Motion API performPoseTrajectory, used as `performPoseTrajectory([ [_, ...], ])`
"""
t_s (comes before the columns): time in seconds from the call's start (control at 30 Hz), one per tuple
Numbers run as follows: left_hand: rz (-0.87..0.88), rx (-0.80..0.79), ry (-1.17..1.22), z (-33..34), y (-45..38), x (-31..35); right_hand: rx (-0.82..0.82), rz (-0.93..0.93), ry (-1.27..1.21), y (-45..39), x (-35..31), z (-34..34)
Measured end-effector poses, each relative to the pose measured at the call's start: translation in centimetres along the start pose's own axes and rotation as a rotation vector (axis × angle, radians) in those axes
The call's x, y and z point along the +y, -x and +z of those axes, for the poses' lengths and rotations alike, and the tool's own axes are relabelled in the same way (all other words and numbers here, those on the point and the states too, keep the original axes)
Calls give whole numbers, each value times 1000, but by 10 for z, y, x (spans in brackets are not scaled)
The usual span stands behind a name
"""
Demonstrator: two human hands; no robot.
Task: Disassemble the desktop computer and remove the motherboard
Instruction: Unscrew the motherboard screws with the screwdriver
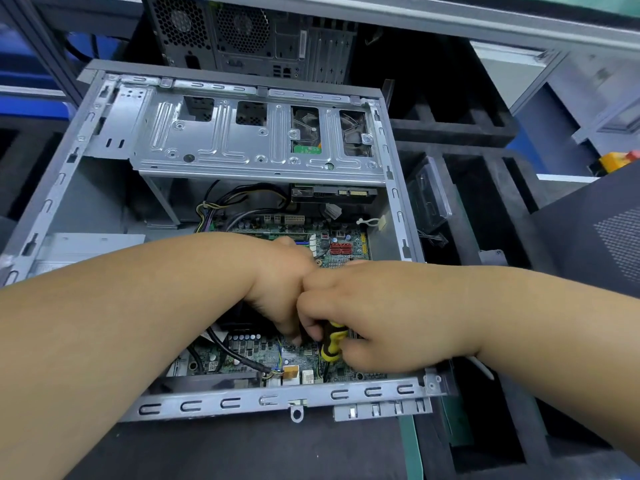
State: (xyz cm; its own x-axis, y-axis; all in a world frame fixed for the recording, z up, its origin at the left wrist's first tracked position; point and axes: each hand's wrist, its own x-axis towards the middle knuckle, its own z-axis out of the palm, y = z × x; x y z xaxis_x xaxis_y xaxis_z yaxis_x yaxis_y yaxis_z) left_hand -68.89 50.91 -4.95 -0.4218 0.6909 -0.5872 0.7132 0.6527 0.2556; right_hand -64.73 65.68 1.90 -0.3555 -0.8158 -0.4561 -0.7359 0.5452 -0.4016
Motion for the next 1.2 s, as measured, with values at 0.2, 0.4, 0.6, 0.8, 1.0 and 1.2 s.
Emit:
performPoseTrajectory([
  [0.2,4,-34,-92,0,-2,1,41,35,344,-3,5,6],
  [0.4,30,-18,-17,-1,-1,-2,72,17,68,-2,1,4],
  [0.6,7,-29,-52,-1,-2,0,21,59,211,0,1,4],
  [0.8,11,-26,-22,-1,-1,-1,24,96,248,-4,3,4],
  [1.0,35,-13,-39,-1,0,-2,58,53,52,-2,-1,6],
  [1.2,23,-15,-55,0,-1,0,58,81,239,-4,1,7],
])
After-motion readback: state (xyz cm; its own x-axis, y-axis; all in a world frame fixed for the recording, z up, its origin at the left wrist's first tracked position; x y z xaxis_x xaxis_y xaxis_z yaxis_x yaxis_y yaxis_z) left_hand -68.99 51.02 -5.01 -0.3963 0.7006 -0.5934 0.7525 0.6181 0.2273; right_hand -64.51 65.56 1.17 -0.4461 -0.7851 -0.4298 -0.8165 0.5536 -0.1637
